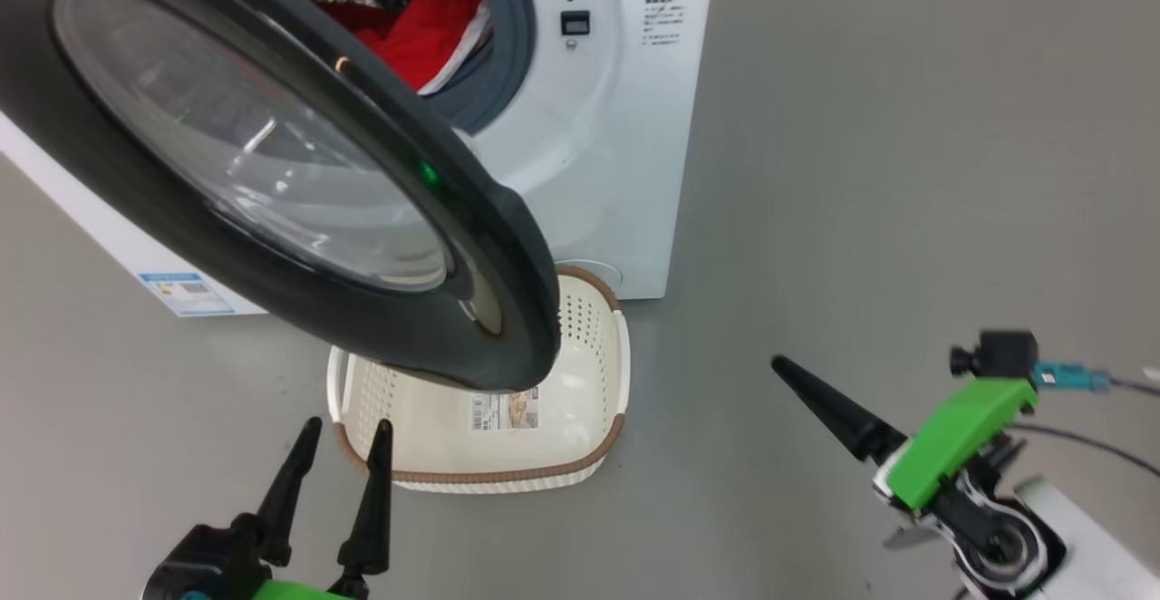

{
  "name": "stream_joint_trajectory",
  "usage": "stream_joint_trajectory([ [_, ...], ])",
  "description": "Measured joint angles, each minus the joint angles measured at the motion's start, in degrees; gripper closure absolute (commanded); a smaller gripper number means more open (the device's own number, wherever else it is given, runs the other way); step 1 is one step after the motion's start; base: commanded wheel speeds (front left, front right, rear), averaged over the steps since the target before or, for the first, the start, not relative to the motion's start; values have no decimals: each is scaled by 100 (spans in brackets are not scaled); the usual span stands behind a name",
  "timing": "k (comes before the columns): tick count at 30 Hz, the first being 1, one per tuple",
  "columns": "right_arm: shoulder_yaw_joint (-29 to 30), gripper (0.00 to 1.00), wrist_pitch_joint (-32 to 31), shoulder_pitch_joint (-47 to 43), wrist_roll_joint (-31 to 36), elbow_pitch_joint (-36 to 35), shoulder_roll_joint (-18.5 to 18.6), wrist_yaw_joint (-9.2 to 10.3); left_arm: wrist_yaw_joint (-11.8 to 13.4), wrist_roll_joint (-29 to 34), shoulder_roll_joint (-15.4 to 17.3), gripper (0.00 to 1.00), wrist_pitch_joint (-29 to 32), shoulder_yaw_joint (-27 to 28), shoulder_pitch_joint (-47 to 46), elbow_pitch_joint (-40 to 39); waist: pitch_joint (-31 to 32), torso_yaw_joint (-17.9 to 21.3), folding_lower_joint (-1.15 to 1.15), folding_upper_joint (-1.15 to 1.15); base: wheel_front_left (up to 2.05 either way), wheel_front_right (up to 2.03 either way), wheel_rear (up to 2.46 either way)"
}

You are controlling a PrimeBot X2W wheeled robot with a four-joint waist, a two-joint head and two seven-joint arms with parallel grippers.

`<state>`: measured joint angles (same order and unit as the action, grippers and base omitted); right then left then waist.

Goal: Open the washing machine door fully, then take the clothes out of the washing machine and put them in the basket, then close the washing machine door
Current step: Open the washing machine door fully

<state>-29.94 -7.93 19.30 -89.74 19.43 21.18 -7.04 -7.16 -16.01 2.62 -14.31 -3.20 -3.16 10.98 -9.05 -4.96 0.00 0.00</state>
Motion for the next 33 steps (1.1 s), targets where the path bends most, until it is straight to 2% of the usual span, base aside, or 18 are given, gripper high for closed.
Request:
stream_joint_trajectory([
  [7, 175, 0, 528, -427, 67, -8, 51, 0, 0, 33, 1, 0, 0, 56, 88, -25, 54, 100, 0, 0, 0, 0, 0],
  [12, 127, 0, 1292, -589, 590, 80, 115, 0, 0, 38, 2, 0, 0, 76, 87, -31, 24, 128, 0, 0, 0, 0, 0],
  [16, -219, 0, 1823, -627, 1150, 291, 203, 0, 0, 40, 3, 0, 0, 87, 86, -21, 19, 138, 0, 0, 0, 0, 0],
  [23, -415, 0, 2208, -629, 1760, 590, 193, 0, 0, 40, 14, 0, 0, 85, 86, -15, 21, 135, 0, 0, 0, 0, 0],
  [27, 147, 0, 2214, -634, 2633, 553, 74, 0, 0, 41, 15, 0, 0, 91, 85, -15, 26, 135, 0, 0, 0, 0, 0],
  [33, 1312, 0, 2239, -1120, 4172, 186, -407, -1, 0, 42, 14, 0, -1, 98, 85, -19, 53, 119, 0, 0, 0, 0, 0],
])
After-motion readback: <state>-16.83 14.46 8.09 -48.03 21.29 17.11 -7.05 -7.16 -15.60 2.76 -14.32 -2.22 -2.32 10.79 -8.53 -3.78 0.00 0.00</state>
